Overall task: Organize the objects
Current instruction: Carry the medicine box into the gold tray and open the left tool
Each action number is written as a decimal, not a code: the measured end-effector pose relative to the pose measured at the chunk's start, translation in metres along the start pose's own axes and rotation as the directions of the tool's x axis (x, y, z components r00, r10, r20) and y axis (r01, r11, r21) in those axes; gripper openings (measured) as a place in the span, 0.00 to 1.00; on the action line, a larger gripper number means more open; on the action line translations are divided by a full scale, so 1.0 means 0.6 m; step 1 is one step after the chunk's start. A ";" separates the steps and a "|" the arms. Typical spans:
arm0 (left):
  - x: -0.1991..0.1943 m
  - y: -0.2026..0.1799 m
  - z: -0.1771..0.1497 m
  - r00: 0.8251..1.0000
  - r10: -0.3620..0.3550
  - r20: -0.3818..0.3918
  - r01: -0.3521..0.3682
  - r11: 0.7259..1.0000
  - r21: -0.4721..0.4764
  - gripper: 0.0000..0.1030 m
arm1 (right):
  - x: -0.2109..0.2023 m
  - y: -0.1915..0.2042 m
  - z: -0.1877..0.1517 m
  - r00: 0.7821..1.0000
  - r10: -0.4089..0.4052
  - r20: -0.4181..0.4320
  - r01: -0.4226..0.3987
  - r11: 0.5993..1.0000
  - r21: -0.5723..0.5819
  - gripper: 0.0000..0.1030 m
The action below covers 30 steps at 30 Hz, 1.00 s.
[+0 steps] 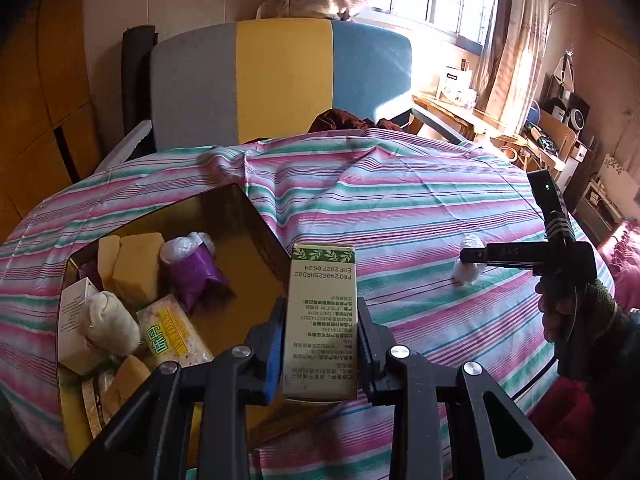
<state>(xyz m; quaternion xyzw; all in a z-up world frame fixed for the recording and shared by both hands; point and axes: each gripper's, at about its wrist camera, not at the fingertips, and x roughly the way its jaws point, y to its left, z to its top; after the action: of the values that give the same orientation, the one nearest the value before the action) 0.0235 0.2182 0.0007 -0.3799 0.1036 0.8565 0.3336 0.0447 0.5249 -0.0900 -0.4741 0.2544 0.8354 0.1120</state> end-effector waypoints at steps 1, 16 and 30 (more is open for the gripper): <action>0.000 0.006 -0.002 1.000 -0.005 -0.006 0.005 1.000 -0.010 0.30 | 0.000 0.000 0.000 1.000 -0.001 0.000 0.001 1.000 -0.001 0.34; -0.087 0.210 -0.073 0.993 0.116 0.005 -0.110 0.959 -0.260 0.30 | 0.003 0.011 0.000 1.000 -0.031 0.003 0.031 0.999 -0.041 0.34; -0.012 0.152 -0.056 0.998 -0.039 -0.057 0.029 0.985 -0.168 0.30 | 0.000 0.018 0.001 0.999 -0.053 0.001 0.053 0.996 -0.073 0.34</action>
<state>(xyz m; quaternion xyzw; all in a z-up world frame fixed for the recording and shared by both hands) -0.0130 0.1312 -0.0241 -0.4336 0.0350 0.8447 0.3117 0.0398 0.5161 -0.0864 -0.4848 0.2113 0.8407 0.1164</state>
